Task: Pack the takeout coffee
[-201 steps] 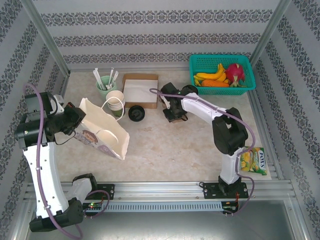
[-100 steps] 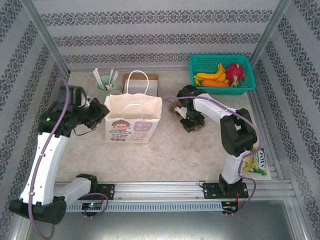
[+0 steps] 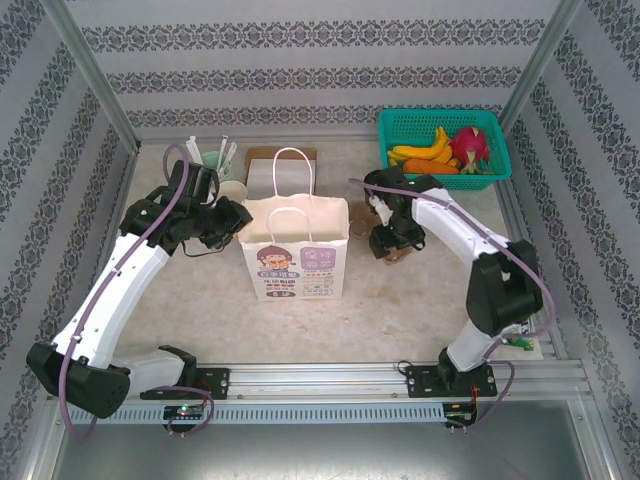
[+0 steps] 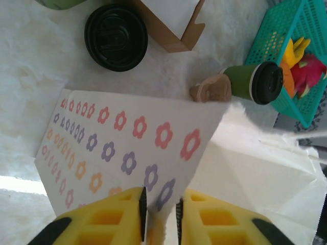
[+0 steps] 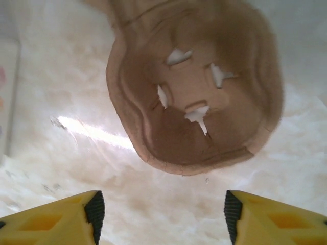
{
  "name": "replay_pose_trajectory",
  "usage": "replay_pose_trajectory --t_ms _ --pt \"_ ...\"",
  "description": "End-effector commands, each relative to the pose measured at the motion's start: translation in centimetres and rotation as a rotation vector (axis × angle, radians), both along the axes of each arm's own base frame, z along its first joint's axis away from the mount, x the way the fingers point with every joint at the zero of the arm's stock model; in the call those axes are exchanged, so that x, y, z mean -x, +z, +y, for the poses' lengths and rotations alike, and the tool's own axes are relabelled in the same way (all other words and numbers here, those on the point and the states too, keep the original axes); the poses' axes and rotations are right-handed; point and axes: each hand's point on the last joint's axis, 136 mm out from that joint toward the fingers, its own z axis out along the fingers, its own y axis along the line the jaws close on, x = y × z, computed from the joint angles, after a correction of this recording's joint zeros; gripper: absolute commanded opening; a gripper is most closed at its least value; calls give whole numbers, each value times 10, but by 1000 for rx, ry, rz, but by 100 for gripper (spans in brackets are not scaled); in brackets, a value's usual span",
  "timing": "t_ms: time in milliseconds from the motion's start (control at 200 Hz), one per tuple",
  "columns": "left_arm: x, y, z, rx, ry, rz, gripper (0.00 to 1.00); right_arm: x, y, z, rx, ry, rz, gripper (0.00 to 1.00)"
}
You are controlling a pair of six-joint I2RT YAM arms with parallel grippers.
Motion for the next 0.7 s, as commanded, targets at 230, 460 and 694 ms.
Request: replay_pose_trajectory --t_ms 230,460,694 --pt "-3 5 -10 -39 -140 -103 75 -15 -11 -40 -203 -682 -233 79" --pt "-5 17 -15 -96 -271 -219 100 -22 -48 -34 -231 -762 -190 63" --pt "-8 20 -10 -163 -312 -270 100 -24 -69 -36 -175 -719 -145 33"
